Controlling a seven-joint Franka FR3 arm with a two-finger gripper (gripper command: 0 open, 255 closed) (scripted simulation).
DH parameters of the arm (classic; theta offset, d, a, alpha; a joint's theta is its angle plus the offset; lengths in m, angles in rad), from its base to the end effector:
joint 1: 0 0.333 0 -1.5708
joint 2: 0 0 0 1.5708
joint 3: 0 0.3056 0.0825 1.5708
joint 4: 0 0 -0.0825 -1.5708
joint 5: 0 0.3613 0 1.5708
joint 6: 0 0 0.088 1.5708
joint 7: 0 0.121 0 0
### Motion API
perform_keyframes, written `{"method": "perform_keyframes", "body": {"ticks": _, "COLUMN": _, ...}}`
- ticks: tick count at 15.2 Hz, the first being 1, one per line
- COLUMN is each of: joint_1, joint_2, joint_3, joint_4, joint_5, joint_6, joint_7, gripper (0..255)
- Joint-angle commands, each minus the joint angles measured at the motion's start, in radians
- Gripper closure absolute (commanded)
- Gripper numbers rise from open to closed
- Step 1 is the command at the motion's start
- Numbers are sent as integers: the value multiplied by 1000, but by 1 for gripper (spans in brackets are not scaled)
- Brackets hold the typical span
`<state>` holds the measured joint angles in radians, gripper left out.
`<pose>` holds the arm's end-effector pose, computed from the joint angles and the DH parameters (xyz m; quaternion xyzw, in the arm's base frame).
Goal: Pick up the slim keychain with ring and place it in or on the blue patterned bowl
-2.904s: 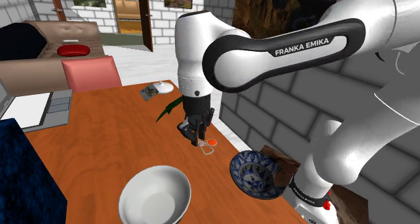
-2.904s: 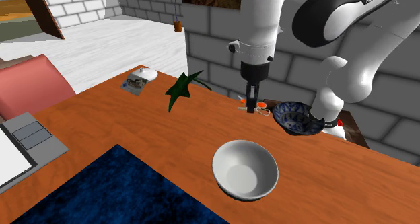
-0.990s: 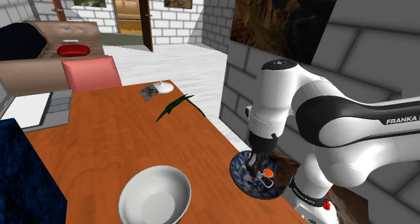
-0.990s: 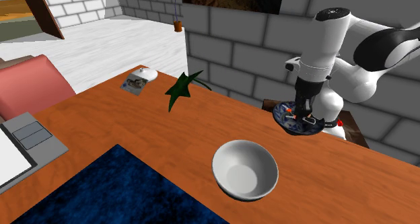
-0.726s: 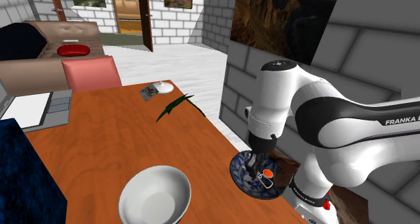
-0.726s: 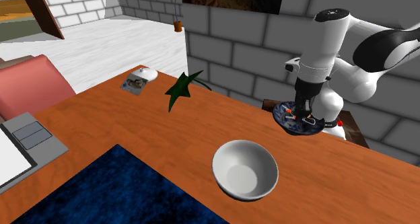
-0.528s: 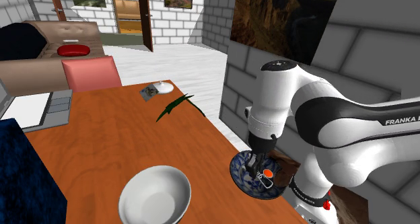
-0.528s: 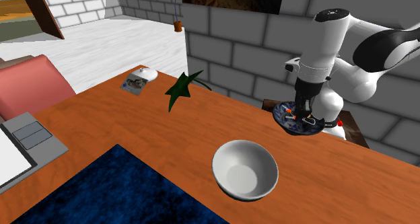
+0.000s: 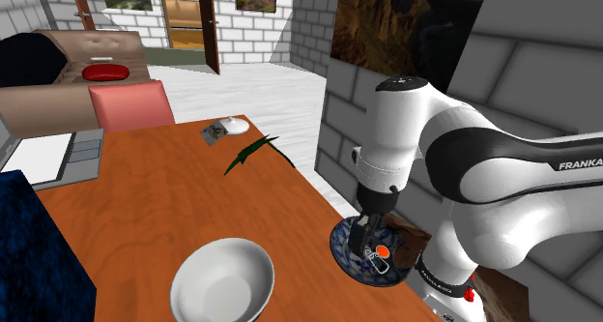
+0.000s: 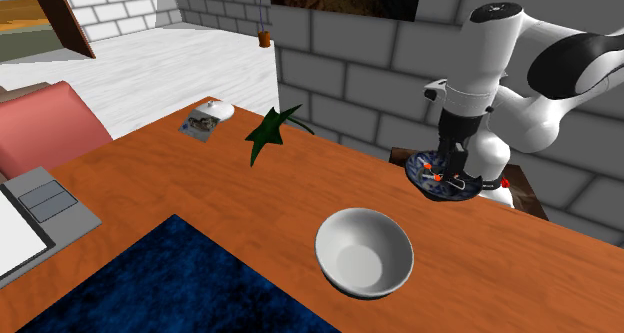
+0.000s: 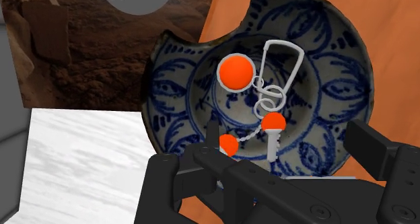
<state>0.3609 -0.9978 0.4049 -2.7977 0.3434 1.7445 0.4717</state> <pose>0.1665 0.1924 0.4196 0.9991 0.0140 -0.0337 0.0208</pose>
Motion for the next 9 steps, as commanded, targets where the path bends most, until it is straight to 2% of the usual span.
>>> {"method": "perform_keyframes", "body": {"ticks": 1, "joint_1": -10, "joint_2": -2, "joint_3": -19, "joint_4": 59, "joint_5": -21, "joint_6": -61, "joint_7": 3, "gripper": 0}}
{"method": "perform_keyframes", "body": {"ticks": 2, "joint_1": -14, "joint_2": 1, "joint_3": -27, "joint_4": 86, "joint_5": -29, "joint_6": -84, "joint_7": 4, "gripper": 0}}
{"method": "perform_keyframes", "body": {"ticks": 9, "joint_1": -14, "joint_2": 1, "joint_3": -28, "joint_4": 86, "joint_5": -29, "joint_6": -84, "joint_7": 4, "gripper": 0}}
